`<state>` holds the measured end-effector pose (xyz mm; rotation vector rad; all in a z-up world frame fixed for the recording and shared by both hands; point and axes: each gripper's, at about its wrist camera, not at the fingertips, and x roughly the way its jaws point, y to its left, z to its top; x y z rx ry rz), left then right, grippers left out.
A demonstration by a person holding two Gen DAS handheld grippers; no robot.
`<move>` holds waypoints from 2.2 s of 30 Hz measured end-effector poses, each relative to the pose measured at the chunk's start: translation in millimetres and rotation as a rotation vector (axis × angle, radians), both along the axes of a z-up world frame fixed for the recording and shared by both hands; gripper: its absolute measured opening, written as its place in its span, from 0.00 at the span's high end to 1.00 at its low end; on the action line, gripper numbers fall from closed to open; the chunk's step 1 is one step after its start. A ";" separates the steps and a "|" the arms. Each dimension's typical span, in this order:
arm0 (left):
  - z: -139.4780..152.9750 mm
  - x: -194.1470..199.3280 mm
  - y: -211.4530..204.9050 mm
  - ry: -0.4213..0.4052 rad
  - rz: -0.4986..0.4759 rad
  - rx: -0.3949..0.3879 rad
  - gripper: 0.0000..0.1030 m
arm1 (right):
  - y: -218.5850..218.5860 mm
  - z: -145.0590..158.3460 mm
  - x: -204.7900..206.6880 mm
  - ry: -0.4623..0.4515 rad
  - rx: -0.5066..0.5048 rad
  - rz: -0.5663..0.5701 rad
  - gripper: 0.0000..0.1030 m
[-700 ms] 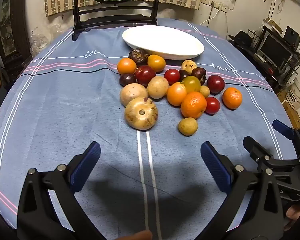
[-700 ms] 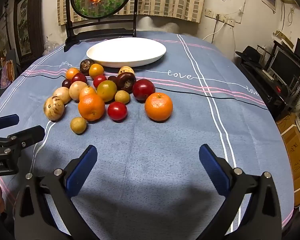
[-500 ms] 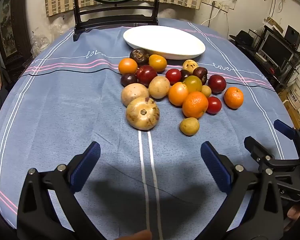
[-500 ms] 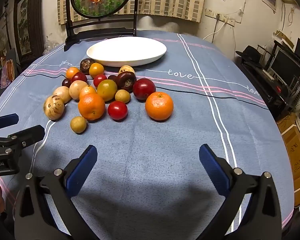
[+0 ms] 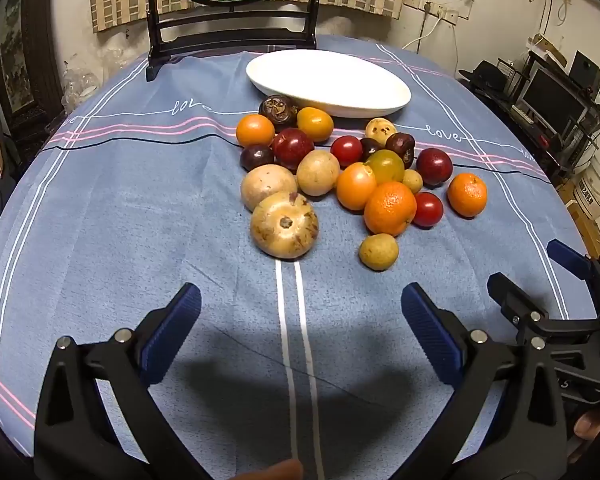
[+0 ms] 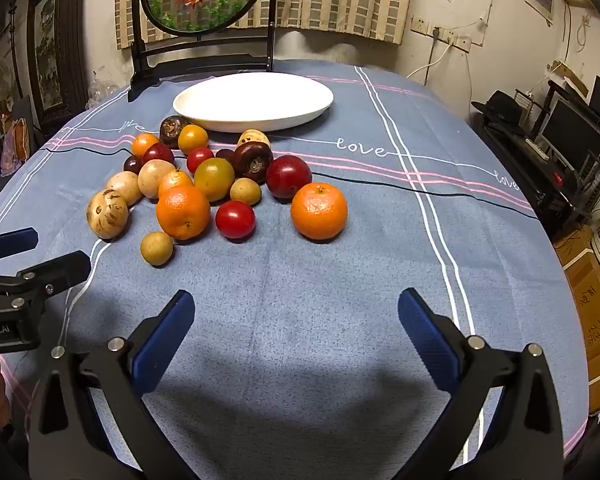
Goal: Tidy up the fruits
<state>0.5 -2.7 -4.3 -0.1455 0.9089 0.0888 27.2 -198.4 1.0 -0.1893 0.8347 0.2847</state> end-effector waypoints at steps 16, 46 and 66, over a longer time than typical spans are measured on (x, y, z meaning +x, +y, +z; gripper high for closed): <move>3.2 -1.0 14.2 -0.031 0.050 -0.029 0.02 | 2.5 -0.2 0.1 -0.008 -0.012 -0.002 0.01; -7.7 0.7 8.8 -0.007 0.024 0.001 0.02 | 2.8 -1.8 0.6 0.015 -0.002 -0.004 0.01; -15.0 2.5 13.5 0.015 0.059 0.004 0.02 | 3.8 -4.1 2.2 0.027 0.000 -0.001 0.01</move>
